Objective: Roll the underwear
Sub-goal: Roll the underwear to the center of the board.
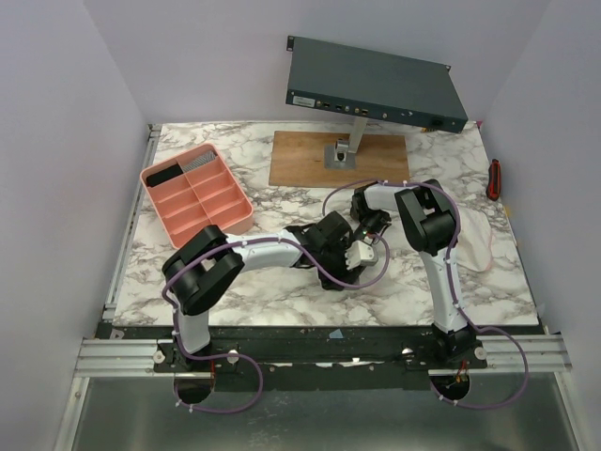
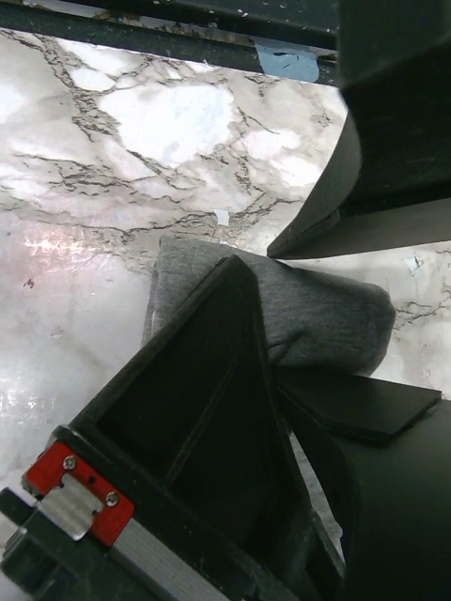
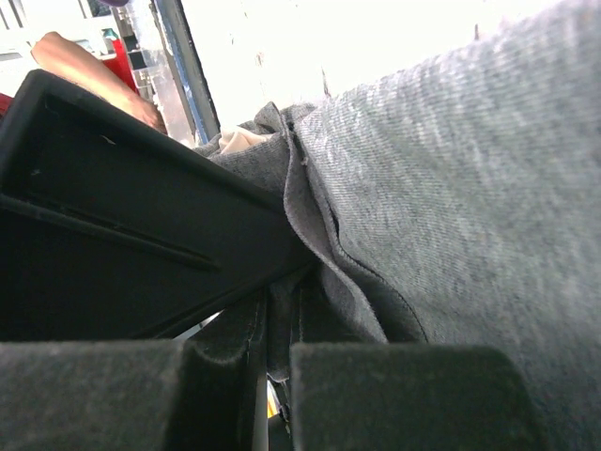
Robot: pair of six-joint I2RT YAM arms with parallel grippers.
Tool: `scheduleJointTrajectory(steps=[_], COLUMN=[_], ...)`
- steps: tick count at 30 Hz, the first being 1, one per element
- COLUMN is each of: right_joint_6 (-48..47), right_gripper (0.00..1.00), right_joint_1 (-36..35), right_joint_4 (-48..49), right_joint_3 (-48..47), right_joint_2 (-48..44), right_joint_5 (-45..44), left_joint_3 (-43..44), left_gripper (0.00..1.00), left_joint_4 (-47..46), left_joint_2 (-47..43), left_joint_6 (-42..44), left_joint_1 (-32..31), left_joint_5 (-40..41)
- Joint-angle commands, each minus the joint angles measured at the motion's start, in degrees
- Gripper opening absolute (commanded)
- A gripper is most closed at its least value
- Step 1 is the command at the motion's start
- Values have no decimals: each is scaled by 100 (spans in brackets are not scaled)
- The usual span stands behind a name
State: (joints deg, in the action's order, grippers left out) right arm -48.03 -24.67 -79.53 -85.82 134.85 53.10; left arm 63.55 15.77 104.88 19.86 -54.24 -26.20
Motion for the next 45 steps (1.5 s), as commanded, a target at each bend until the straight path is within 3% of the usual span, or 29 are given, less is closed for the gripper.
scheduleJointTrajectory(steps=[1, 6, 9, 12, 14, 23, 35, 45], right_joint_6=[-296, -234, -189, -136, -63, 26, 164, 799], right_gripper=[5, 9, 16, 36, 40, 40, 40, 40], right_joint_1=[-3, 5, 30, 92, 166, 652, 1200, 1201], right_joint_4=[1255, 1316, 1340, 1389, 1461, 1453, 1610, 2696], right_joint_3=[110, 149, 159, 173, 200, 244, 789, 1835], right_joint_2=[319, 247, 162, -1, -139, -730, -1595, -2830], right_joint_5=[-1162, -1179, -1183, -1149, -1192, -1385, -1515, -1202], left_joint_3=[36, -31, -1, 79, 152, 339, 457, 1766], left_gripper=[45, 22, 0, 0, 0, 0, 0, 0], left_joint_4=[20, 17, 142, 286, 400, 764, 794, 2171], left_joint_2=[210, 323, 423, 479, 520, 715, 1070, 2300], left_joint_6=[36, -34, -43, -90, -139, -393, -880, -1048], left_joint_1=[-34, -34, -25, -18, 26, 388, 1246, 1785], left_joint_5=[1, -139, -275, -332, -373, -758, -2237, -3427])
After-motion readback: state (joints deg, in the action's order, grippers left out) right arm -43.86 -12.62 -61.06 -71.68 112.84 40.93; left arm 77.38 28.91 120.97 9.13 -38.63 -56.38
